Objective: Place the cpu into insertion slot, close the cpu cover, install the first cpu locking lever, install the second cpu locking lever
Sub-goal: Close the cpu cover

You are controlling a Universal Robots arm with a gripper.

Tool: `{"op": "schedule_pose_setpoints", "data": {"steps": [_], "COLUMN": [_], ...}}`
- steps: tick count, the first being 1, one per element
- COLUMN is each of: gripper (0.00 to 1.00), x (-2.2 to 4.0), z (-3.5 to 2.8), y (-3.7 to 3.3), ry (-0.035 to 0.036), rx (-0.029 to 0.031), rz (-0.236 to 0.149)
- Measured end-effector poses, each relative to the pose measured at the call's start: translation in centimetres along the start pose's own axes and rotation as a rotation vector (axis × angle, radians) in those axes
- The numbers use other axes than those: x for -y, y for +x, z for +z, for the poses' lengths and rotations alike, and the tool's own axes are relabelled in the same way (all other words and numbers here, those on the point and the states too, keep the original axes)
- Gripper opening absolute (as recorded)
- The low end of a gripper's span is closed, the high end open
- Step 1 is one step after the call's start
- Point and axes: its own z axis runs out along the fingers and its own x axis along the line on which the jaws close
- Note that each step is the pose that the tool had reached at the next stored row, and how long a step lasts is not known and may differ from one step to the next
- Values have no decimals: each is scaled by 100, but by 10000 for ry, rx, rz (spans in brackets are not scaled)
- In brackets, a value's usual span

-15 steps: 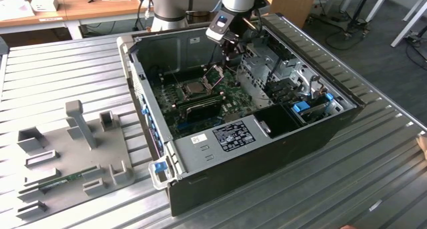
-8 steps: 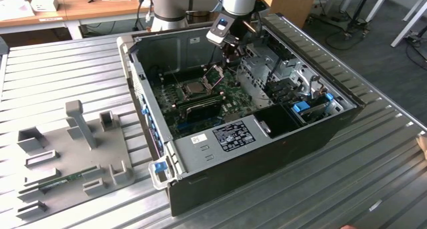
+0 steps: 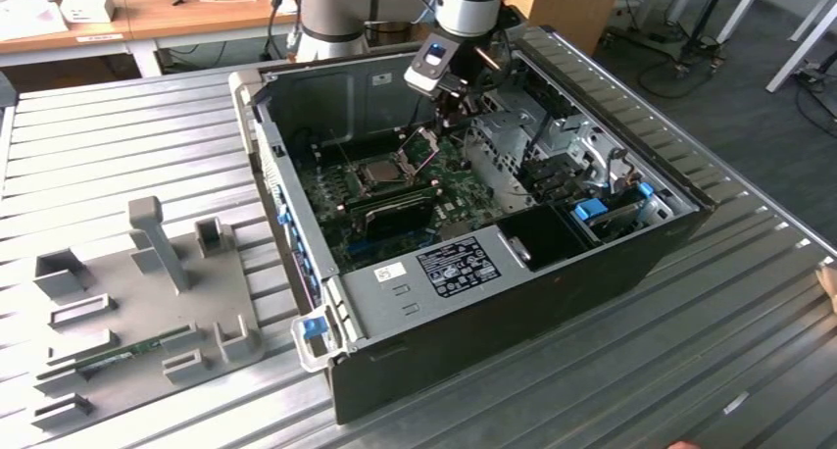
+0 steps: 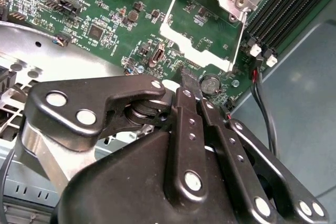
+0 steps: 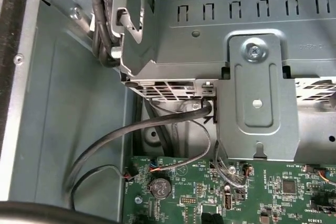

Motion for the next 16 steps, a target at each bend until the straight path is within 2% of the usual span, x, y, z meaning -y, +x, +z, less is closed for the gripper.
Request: {"op": "schedule_pose_setpoints", "data": {"steps": [3,11,16], "gripper": [10,10,10], "x": [18,116,226], "z": [10,16,13], "y": [0,-2,-2], "ry": [1,0,-3], "rx": [3,2,2], "rz": [-1,3,11]}}
